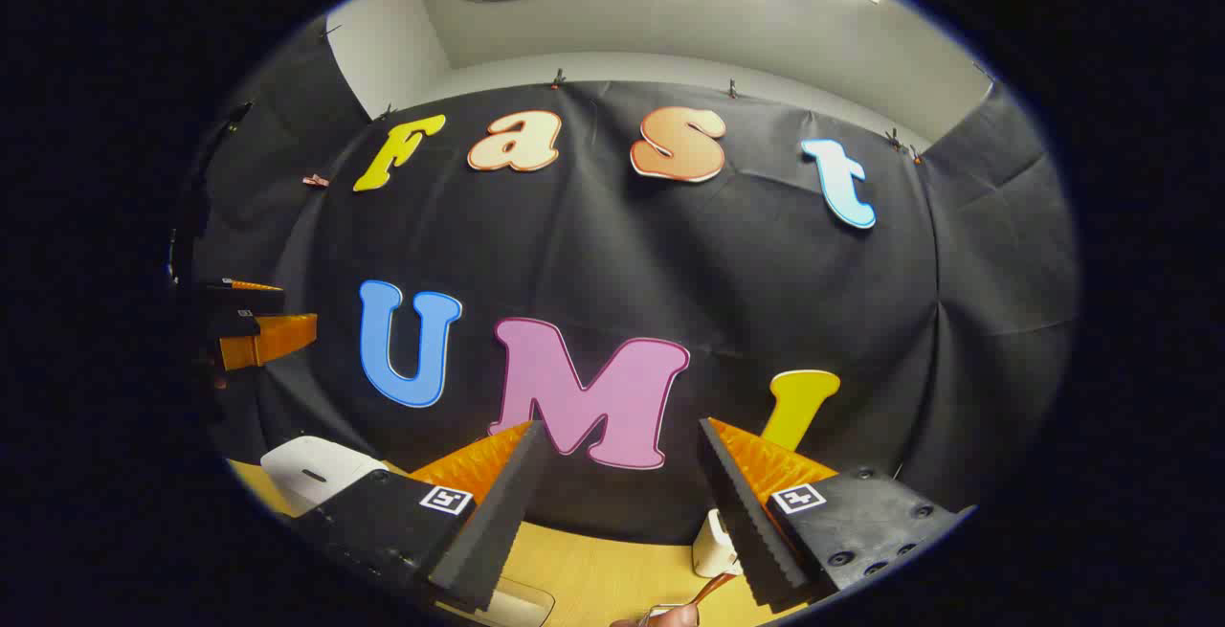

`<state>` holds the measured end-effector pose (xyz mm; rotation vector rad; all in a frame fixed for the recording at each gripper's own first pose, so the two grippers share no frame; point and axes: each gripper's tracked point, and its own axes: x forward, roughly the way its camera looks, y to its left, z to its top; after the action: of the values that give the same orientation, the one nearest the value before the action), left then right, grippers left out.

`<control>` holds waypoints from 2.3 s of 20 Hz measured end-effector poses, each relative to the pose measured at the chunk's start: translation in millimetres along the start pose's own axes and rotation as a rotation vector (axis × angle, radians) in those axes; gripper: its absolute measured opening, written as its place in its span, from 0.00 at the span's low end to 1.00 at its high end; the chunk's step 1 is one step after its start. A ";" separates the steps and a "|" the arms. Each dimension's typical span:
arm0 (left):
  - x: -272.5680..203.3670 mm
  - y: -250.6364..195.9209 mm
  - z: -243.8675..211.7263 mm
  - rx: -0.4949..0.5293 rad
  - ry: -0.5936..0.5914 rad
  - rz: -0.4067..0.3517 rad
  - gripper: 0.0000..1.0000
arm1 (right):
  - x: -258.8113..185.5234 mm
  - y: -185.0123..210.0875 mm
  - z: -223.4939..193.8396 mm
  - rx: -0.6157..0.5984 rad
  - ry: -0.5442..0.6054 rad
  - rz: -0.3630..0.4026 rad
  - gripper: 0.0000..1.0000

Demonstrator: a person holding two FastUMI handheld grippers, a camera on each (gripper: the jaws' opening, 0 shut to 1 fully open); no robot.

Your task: Close the left gripper, press the button to open the rice cooker; take a wooden spoon from the chopstick holder with the right hand, scoop a spoonful of rice and pour it into the rice cooker, then put the wooden spoon back into the chopstick holder.

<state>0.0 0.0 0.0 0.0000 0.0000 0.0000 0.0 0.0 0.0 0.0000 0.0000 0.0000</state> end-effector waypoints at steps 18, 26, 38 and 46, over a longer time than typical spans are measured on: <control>-3.4 10.7 -61.2 -0.043 0.212 0.029 0.97 | -10.1 -10.5 -55.7 0.004 0.206 -0.035 0.97; 7.6 46.2 -161.1 -0.138 0.424 0.054 0.95 | -15.8 -11.9 -57.7 -0.014 0.217 -0.038 0.97; 8.5 66.3 -304.8 -0.297 0.794 0.097 0.08 | -29.2 -38.4 -61.4 -0.043 0.238 -0.096 0.97; 14.9 67.0 -332.2 -0.264 0.863 0.101 0.05 | -34.1 -49.3 -67.5 -0.047 0.261 -0.120 0.97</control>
<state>14.9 67.0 -332.2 -0.2644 0.8631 0.1014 -34.1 -49.3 -67.5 -0.0467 0.2607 -0.1202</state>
